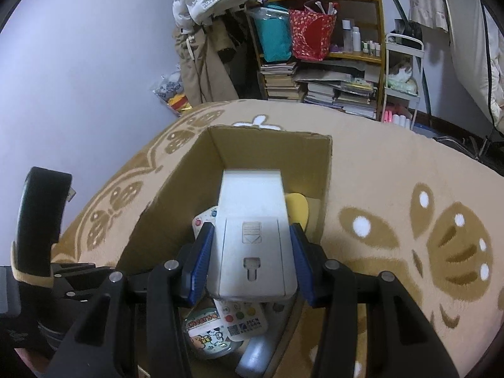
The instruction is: Organize rigid objects
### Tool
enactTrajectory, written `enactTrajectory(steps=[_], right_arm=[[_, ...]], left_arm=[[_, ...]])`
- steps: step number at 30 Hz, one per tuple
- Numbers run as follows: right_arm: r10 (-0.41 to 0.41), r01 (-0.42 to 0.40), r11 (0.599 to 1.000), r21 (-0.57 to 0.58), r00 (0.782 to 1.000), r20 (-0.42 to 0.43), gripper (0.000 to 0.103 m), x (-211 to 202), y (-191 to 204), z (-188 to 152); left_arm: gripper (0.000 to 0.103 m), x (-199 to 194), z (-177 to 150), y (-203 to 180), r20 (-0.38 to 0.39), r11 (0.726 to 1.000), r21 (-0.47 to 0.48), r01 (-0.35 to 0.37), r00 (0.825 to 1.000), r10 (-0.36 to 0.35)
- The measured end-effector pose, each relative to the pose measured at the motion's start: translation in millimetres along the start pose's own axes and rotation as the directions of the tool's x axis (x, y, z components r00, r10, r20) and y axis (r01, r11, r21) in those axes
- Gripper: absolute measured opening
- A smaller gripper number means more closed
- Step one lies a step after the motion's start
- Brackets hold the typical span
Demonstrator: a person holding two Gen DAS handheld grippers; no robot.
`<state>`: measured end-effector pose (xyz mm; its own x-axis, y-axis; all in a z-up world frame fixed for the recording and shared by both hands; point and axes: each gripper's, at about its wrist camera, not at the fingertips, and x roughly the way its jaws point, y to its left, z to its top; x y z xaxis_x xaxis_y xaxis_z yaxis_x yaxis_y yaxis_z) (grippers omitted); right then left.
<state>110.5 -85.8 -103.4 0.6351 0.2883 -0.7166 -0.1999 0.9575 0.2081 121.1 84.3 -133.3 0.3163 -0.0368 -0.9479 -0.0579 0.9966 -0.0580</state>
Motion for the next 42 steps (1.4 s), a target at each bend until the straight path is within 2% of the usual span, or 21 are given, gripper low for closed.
enactTrajectory(steps=[5, 10, 11, 13, 16, 20, 21, 22, 25, 26, 28, 30, 34, 38, 42], right_arm=[[0.004, -0.004, 1.000, 0.001, 1.000, 0.000, 0.051, -4.3, 1.7, -1.7], [0.008, -0.007, 1.000, 0.015, 1.000, -0.006, 0.052, -13.5, 2.1, -0.5], [0.009, -0.009, 1.000, 0.018, 1.000, -0.003, 0.053, -18.0, 1.4, -0.1], [0.010, -0.011, 1.000, 0.017, 1.000, 0.005, 0.063, -27.4, 1.7, 1.4], [0.000, 0.000, 1.000, 0.003, 1.000, 0.024, 0.068, -44.4, -0.2, 2.9], [-0.015, 0.016, 1.000, -0.016, 0.999, 0.038, 0.077, -66.7, -1.9, 2.1], [-0.021, 0.022, 0.999, -0.024, 0.999, 0.043, 0.078, -72.0, -2.6, 1.7], [-0.029, 0.030, 0.999, -0.029, 0.998, 0.048, 0.080, -76.1, -2.8, 1.0], [-0.048, 0.050, 0.998, -0.029, 0.997, 0.063, 0.092, -90.0, -5.6, -3.3], [-0.050, 0.052, 0.998, -0.028, 0.997, 0.066, 0.093, -94.5, -6.5, -4.5], [-0.057, 0.059, 0.998, -0.028, 0.996, 0.072, 0.098, -103.0, -8.2, -7.3], [-0.062, 0.065, 0.998, -0.028, 0.995, 0.080, 0.102, -112.1, -10.8, -9.8], [-0.054, 0.055, 0.998, -0.014, 0.994, 0.096, 0.103, -129.8, -15.9, -14.1], [-0.048, 0.047, 0.999, 0.011, 0.992, 0.118, 0.103, -147.7, -19.4, -16.7], [-0.041, 0.041, 0.999, 0.004, 0.989, 0.141, 0.103, -166.0, -19.6, -20.3]], left_arm=[[0.013, -2.5, -4.7, -7.7, 0.022, 0.998, 0.047, -0.047, 0.999, 0.046], [0.013, -5.9, -8.7, -5.3, 0.020, 0.998, 0.037, -0.043, 0.999, 0.042], [0.013, -9.4, -8.2, -5.7, 0.029, 0.999, 0.032, -0.044, 0.999, 0.043], [0.013, -17.3, -7.8, -7.1, 0.055, 0.998, 0.032, -0.047, 0.997, 0.045], [0.022, -28.6, -8.6, -9.9, 0.097, 0.996, 0.039, -0.084, 0.992, 0.080], [0.025, -42.2, -11.0, -10.0, 0.120, 0.995, 0.033, -0.093, 0.989, 0.089], [0.030, -48.6, -11.6, -10.7, 0.140, 0.994, 0.031, -0.107, 0.985, 0.102], [0.041, -53.9, -12.2, -12.0, 0.157, 0.992, 0.030, -0.122, 0.981, 0.116], [0.069, -70.2, -13.6, -18.1, 0.218, 0.986, 0.039, -0.164, 0.964, 0.151], [0.071, -74.3, -14.4, -19.9, 0.232, 0.984, 0.043, -0.173, 0.960, 0.158], [0.084, -84.4, -16.6, -25.0, 0.256, 0.983, 0.055, -0.178, 0.954, 0.158], [0.092, -93.8, -19.6, -29.6, 0.274, 0.983, 0.064, -0.174, 0.950, 0.150], [0.096, -108.5, -24.0, -36.6, 0.288, 0.974, 0.081, -0.210, 0.941, 0.179], [0.096, -127.3, -32.4, -38.7, 0.316, 0.978, 0.083, -0.193, 0.936, 0.157], [0.096, -148.9, -46.3, -43.2, 0.383, 0.979, 0.092, -0.185, 0.913, 0.137]])
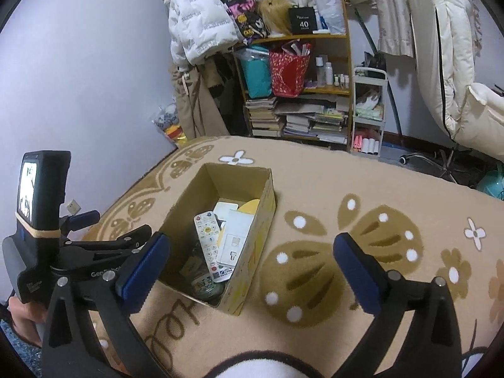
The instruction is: Organize rigid objects
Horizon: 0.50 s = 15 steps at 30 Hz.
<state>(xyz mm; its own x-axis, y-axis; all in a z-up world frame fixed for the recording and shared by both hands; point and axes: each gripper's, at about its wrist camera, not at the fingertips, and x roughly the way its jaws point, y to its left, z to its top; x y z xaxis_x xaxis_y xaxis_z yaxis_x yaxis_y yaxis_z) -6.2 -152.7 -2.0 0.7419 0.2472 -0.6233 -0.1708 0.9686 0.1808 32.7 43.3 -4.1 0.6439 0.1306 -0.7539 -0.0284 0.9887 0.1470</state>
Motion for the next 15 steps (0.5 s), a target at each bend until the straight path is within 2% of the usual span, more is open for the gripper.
enactTrajectory(steps=[5, 8, 10, 15], right_arm=[[-0.033, 0.032, 0.999, 0.004, 0.997, 0.066, 0.103, -23.7, -2.8, -9.1], [-0.052, 0.049, 0.998, 0.028, 0.993, 0.105, 0.103, -34.5, -7.8, -17.1], [-0.051, 0.047, 0.998, 0.037, 0.992, 0.112, 0.103, -39.9, -11.6, -22.0], [-0.035, 0.026, 0.997, 0.079, 0.992, 0.118, 0.103, -47.3, -24.8, -33.5]], left_arm=[[0.096, -25.9, -7.2, -4.9, 0.065, 0.999, -0.017, 0.043, 0.997, -0.041], [0.096, -40.9, -12.3, -12.6, 0.116, 1.000, 0.008, 0.010, 0.993, -0.011], [0.096, -48.0, -16.6, -16.0, 0.137, 1.000, 0.006, 0.005, 0.991, -0.005], [0.096, -58.5, -30.2, -18.2, 0.161, 0.999, -0.014, 0.052, 0.986, -0.049]])
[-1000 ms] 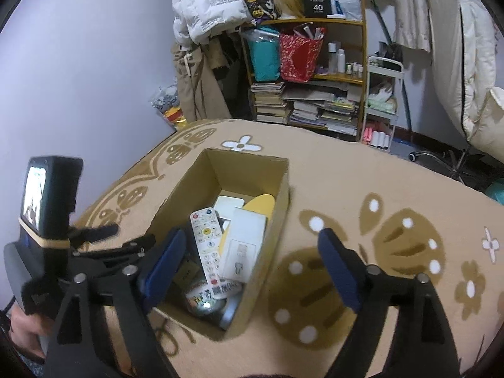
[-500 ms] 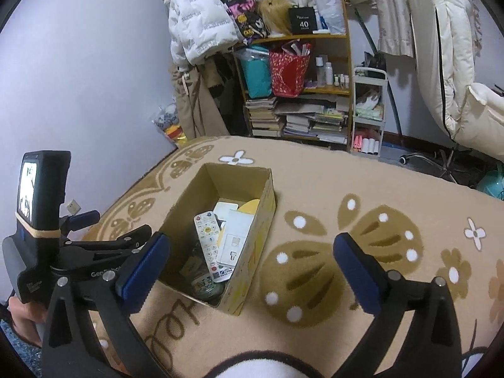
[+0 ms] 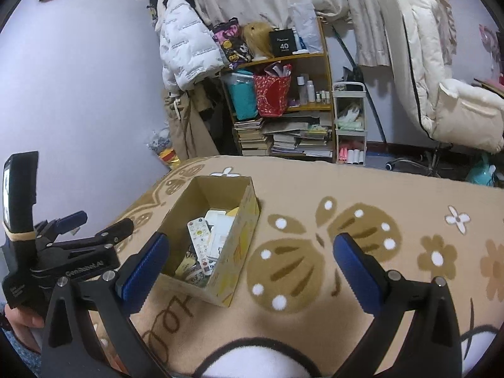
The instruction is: Organize rigid objects
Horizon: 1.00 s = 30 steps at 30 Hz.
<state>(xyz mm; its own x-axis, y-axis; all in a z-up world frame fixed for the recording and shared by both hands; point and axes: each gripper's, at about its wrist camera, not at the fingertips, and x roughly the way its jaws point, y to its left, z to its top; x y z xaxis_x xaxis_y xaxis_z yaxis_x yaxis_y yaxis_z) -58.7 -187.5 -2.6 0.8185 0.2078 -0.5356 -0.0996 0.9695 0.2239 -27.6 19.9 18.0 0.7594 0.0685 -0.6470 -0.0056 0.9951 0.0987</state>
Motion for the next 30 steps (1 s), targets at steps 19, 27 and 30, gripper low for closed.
enactTrajectory(steps=[19, 27, 30], right_arm=[[-0.069, 0.068, 0.997, -0.037, 0.997, -0.035, 0.103, 1.1, -1.7, -32.8], [-0.087, 0.088, 0.996, 0.011, 0.995, -0.058, 0.103, 3.6, -14.6, -33.0], [-0.088, 0.089, 0.996, 0.012, 0.994, -0.060, 0.103, 4.2, -15.7, -32.8]], left_arm=[[0.097, -3.8, -20.7, -12.2, 0.011, 0.997, 0.077, 0.006, 1.000, -0.007], [0.097, 0.0, -22.2, -13.8, -0.004, 0.997, 0.075, 0.010, 1.000, -0.010], [0.097, 0.2, -22.3, -13.9, -0.003, 0.997, 0.076, 0.010, 1.000, -0.009]])
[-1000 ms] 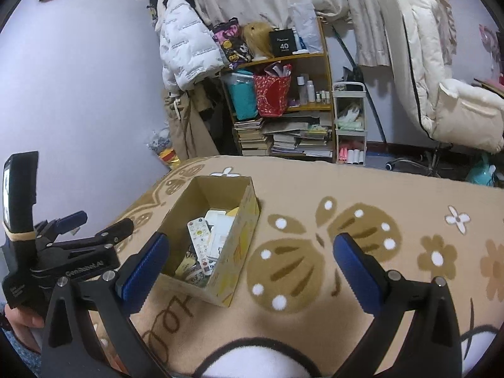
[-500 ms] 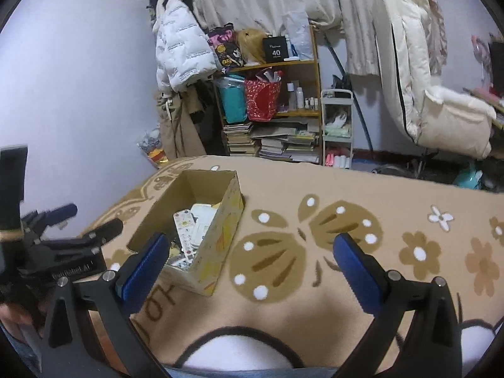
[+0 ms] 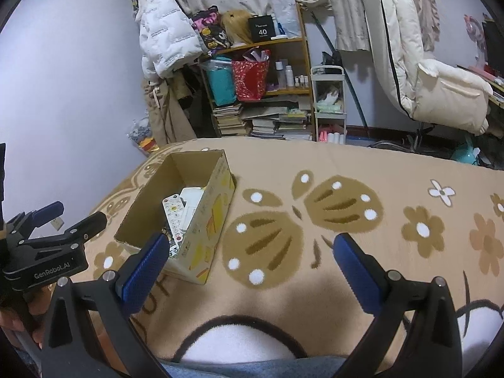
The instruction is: Organize rigid objects
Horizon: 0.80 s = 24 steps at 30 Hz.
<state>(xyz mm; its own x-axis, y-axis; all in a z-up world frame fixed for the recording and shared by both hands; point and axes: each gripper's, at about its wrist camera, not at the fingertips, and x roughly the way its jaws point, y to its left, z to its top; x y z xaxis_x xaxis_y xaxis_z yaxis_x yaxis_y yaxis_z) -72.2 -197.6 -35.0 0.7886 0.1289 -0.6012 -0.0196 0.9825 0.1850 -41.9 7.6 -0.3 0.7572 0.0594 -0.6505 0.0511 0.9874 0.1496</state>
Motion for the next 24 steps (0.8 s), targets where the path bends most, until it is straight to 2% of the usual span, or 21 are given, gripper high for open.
enactTrajectory(steps=[24], right_arm=[[-0.016, 0.017, 1.000, 0.022, 1.000, -0.007, 0.103, 1.3, -10.8, -4.0]], left_arm=[[0.097, 0.2, -0.3, -4.2, -0.002, 1.000, 0.019, -0.001, 1.000, 0.001]])
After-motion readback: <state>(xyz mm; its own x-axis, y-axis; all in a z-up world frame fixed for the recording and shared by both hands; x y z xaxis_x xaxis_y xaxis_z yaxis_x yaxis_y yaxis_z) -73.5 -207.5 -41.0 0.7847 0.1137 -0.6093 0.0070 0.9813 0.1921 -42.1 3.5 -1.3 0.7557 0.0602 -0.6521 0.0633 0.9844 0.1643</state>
